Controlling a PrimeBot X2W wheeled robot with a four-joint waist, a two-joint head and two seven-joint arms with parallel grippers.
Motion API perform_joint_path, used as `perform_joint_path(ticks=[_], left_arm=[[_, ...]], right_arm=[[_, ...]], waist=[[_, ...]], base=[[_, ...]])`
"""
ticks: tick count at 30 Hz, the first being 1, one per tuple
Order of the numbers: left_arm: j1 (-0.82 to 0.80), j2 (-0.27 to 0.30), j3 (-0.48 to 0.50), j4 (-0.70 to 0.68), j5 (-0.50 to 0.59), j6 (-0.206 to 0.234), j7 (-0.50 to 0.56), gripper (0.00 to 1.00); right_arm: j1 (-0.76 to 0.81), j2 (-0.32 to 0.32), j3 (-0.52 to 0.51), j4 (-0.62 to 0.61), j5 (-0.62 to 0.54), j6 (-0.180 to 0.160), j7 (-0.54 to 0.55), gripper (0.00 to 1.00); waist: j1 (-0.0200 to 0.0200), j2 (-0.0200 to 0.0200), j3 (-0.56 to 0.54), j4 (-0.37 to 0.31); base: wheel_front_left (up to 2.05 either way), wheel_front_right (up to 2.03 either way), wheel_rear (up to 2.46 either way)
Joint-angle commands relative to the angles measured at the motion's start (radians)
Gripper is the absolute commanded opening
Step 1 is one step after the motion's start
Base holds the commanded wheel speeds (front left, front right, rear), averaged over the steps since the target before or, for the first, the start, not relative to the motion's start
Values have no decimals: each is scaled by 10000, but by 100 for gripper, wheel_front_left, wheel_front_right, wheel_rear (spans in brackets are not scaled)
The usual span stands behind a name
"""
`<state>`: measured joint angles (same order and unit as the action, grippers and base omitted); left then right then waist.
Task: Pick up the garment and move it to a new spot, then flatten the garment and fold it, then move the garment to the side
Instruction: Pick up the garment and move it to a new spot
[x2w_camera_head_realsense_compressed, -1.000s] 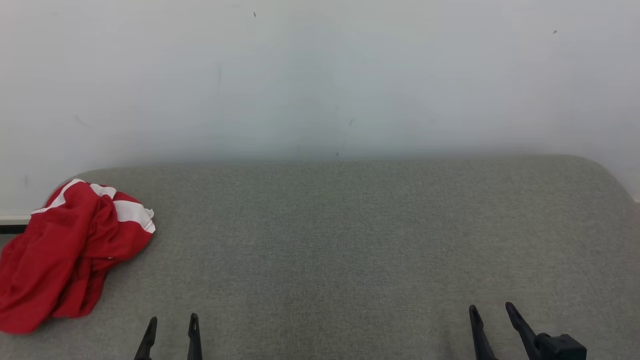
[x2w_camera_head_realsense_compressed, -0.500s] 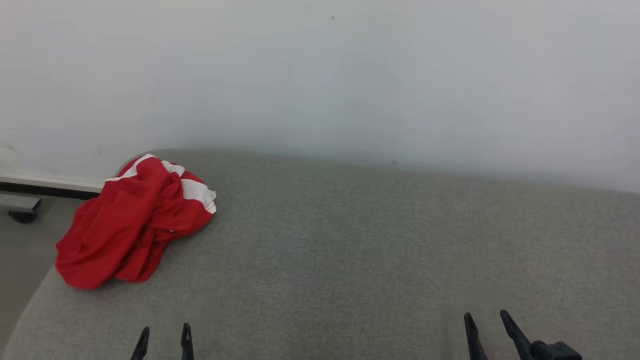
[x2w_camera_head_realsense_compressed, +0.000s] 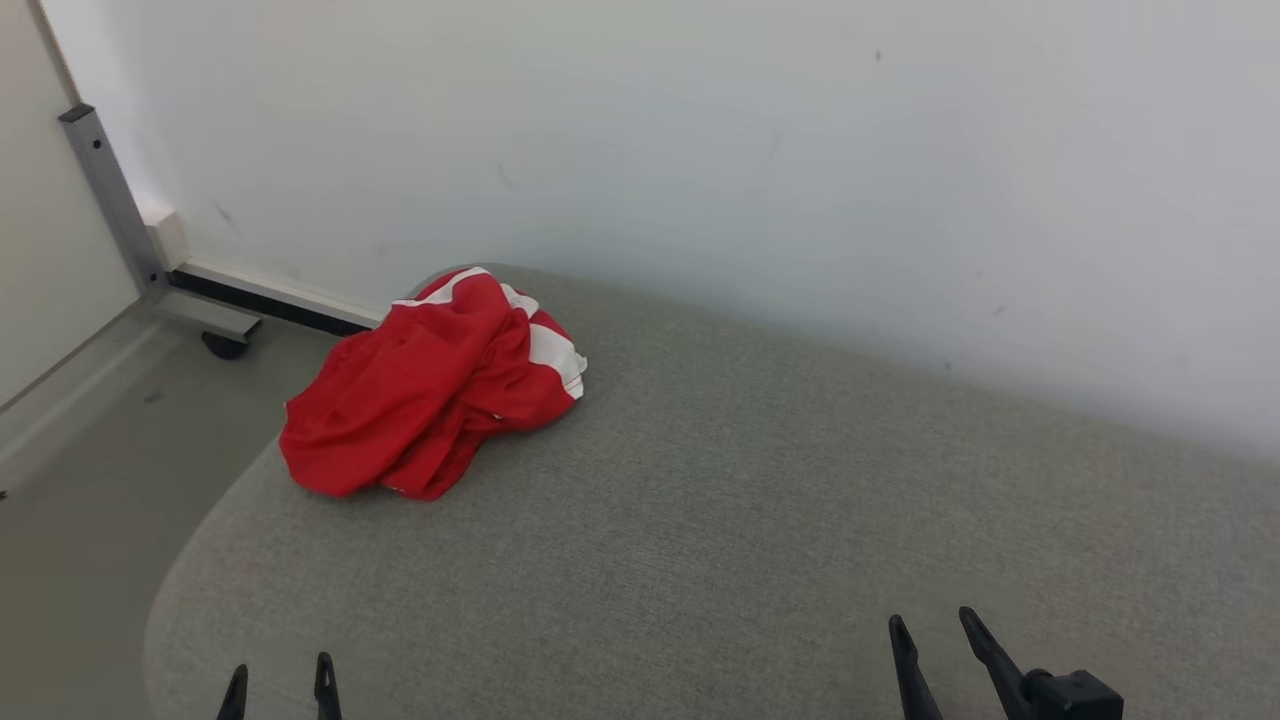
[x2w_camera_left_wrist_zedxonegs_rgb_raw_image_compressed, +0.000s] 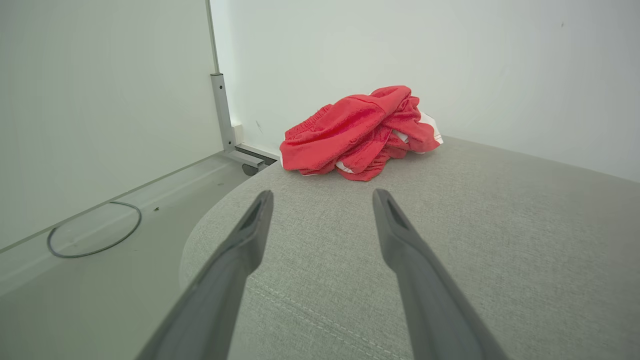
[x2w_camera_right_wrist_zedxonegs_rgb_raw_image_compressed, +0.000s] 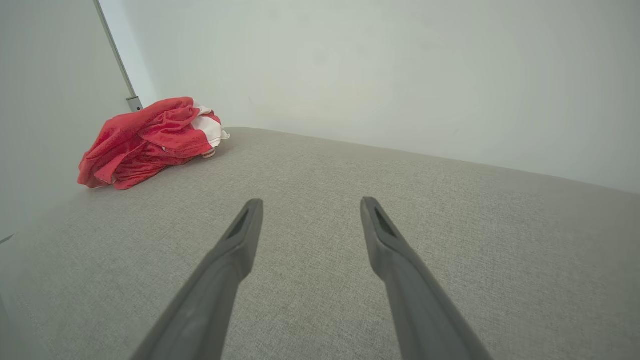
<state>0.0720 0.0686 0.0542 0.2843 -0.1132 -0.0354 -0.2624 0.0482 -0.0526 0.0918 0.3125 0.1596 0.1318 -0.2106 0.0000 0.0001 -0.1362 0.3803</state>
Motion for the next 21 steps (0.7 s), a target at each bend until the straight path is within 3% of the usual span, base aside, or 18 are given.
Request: perform_joint_path(ticks=[1,21], left_arm=[[98,4,111,-132,-36,74,-39,100],[303,-117,834,-451,-12,6,-39,100]], right_arm=[[-166,15,110,67,-27,-21,-8,100],[-953,-42,700,859,279,-21,-238,100]], waist=[[0,-1,150,488],[0,-1,407,732]], base=[[0,0,0],[0,0,0]])
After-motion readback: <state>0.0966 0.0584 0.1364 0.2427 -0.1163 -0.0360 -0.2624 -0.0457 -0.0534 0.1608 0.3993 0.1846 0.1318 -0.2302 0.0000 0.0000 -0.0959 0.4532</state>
